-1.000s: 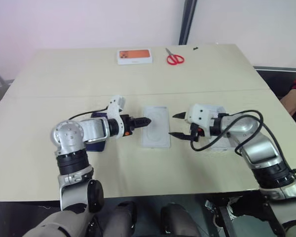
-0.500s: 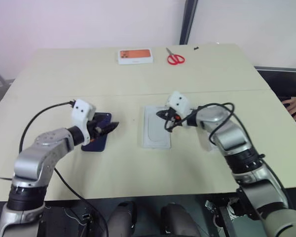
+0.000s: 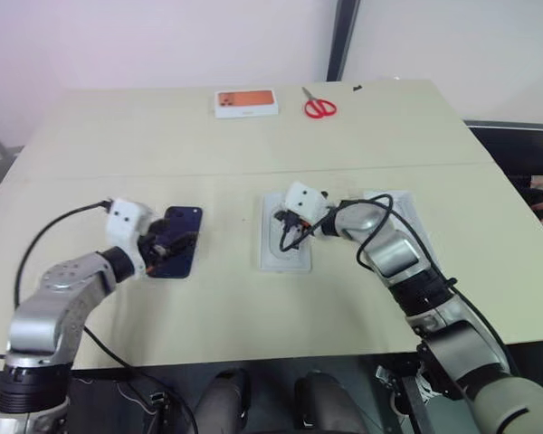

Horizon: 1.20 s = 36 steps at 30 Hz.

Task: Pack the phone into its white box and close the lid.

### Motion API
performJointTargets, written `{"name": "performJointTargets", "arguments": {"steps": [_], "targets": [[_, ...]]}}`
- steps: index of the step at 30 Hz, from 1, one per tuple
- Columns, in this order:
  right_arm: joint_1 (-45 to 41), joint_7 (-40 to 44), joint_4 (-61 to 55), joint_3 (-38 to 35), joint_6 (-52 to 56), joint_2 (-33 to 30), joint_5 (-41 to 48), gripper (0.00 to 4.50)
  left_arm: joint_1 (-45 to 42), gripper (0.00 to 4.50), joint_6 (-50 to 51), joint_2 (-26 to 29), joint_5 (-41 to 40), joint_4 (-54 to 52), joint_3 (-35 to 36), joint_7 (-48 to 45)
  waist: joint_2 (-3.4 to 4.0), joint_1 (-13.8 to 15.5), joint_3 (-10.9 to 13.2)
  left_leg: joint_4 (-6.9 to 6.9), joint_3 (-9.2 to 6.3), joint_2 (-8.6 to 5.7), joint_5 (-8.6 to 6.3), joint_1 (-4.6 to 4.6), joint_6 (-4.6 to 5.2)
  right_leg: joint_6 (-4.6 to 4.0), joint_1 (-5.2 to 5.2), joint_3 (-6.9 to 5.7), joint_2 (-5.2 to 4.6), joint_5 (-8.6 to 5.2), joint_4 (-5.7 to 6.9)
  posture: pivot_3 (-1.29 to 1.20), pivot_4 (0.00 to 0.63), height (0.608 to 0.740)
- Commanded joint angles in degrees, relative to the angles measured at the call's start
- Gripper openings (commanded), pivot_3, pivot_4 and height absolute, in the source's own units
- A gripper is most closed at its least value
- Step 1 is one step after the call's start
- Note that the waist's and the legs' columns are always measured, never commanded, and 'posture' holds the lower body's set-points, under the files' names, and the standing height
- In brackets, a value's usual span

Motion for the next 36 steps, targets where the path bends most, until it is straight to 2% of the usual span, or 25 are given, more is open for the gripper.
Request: {"name": "performJointTargets", "arguments": {"steps": [1, 2, 5, 8, 11, 15, 19, 23, 24, 25, 30, 36], "targets": [[0.3, 0.6, -7.1, -0.7, 0.6, 1.5, 1.5, 0.00, -0.5, 4.08, 5.0, -0.4, -3.5, -1.2, 6.9, 4.5, 0.00, 0.0, 0.0, 0.00, 0.00, 0.00, 0.00, 0.00, 0.00, 0.00, -0.01, 0.00, 0.00, 0.00, 0.01, 0.00, 0.150, 0.740], [0.7, 0.7, -8.2, -0.3, 1.0, 1.8, 1.6, 0.00, -0.5, 4.44, 6.0, -0.6, -4.2, -1.1, 8.0, 5.3, 0.00, 0.0, 0.0, 0.00, -0.01, 0.00, 0.00, 0.00, 0.00, 0.00, 0.00, 0.00, 0.00, 0.00, 0.02, 0.00, 0.150, 0.740], [2.2, 2.2, -10.7, 0.4, 1.2, 1.2, 1.9, 0.00, 0.0, 4.44, 6.5, -0.2, -4.1, -1.7, 9.1, 6.3, -0.01, 0.3, 0.0, 0.04, -0.01, 0.00, 0.00, 0.01, 0.00, 0.00, 0.04, -0.02, 0.00, 0.00, 0.01, 0.00, 0.150, 0.740], [4.7, 8.3, -14.2, -1.1, 2.4, -3.0, 5.7, 0.00, 1.8, 4.44, 3.2, 1.1, -3.1, -3.7, 8.1, 3.4, -0.01, 0.6, 0.0, 0.08, -0.02, -0.01, 0.00, 0.01, 0.00, 0.00, 0.11, -0.05, -0.03, 0.00, -0.07, 0.00, 0.150, 0.740], [9.1, 16.3, -19.2, -1.7, 1.0, -10.2, 9.2, 1.44, 5.9, 4.50, -1.9, 3.7, -0.5, -6.6, 3.6, -2.5, -0.01, 0.6, 0.0, 0.07, -0.02, -0.02, -0.02, 0.01, 0.04, 0.00, 0.16, -0.04, -0.05, 0.00, -0.15, 0.00, 0.150, 0.740], [13.5, 18.7, -22.6, -1.7, 0.7, -14.9, 10.3, 3.44, 10.0, 4.50, -7.4, 6.1, 1.8, -10.3, -1.7, -8.6, 0.01, 0.1, 0.0, -0.04, -0.02, 0.00, -0.05, 0.02, 0.07, -0.02, 0.16, -0.02, -0.07, 0.00, -0.22, 0.00, 0.150, 0.740], [16.3, 17.9, -23.9, -1.1, 1.5, -16.1, 9.2, 3.44, 12.7, 4.50, -12.0, 8.0, 4.7, -11.9, -6.4, -13.0, 0.04, 0.1, 0.0, -0.11, -0.01, 0.02, -0.07, 0.05, 0.10, -0.05, 0.12, 0.01, -0.05, 0.00, -0.20, 0.00, 0.150, 0.740], [16.7, 16.6, -23.2, -0.4, 1.5, -15.1, 8.3, 3.44, 12.7, 4.50, -13.0, 8.0, 5.0, -11.9, -8.1, -14.5, 0.04, 0.5, 0.0, -0.08, -0.01, 0.02, -0.08, 0.04, 0.12, -0.05, 0.15, 0.01, -0.06, 0.00, -0.21, 0.00, 0.150, 0.740], [16.6, 16.3, -22.7, 0.0, 1.2, -14.9, 7.8, 2.93, 12.5, 4.50, -13.1, 8.0, 5.1, -11.8, -8.3, -14.7, 0.04, 0.5, 0.0, -0.07, -0.01, 0.02, -0.08, 0.04, 0.13, -0.05, 0.17, -0.01, -0.06, 0.00, -0.21, 0.00, 0.150, 0.740], [16.5, 16.0, -22.1, 0.5, 0.7, -14.7, 7.1, 2.62, 12.4, 4.50, -13.2, 8.0, 5.2, -11.7, -8.6, -14.8, 0.04, 0.5, 0.0, -0.06, -0.01, 0.02, -0.09, 0.04, 0.13, -0.05, 0.17, -0.01, -0.06, 0.00, -0.21, 0.00, 0.150, 0.740], [16.2, 14.5, -20.1, 2.0, -0.3, -13.3, 5.3, 0.03, 12.1, 4.50, -13.1, 7.7, 5.1, -11.5, -8.3, -15.1, 0.04, 0.4, 0.0, -0.05, -0.01, 0.02, -0.09, 0.04, 0.14, -0.05, 0.17, -0.02, -0.06, 0.00, -0.21, 0.00, 0.150, 0.740], [16.6, 15.2, -22.0, 2.4, -2.5, -12.1, 5.7, 0.03, 13.4, 4.50, -12.5, 7.8, 4.8, -12.0, -6.3, -14.3, 0.04, 0.4, 0.0, -0.05, -0.02, 0.02, -0.09, 0.04, 0.14, -0.04, 0.17, -0.02, -0.06, 0.00, -0.20, 0.00, 0.150, 0.740]]}}
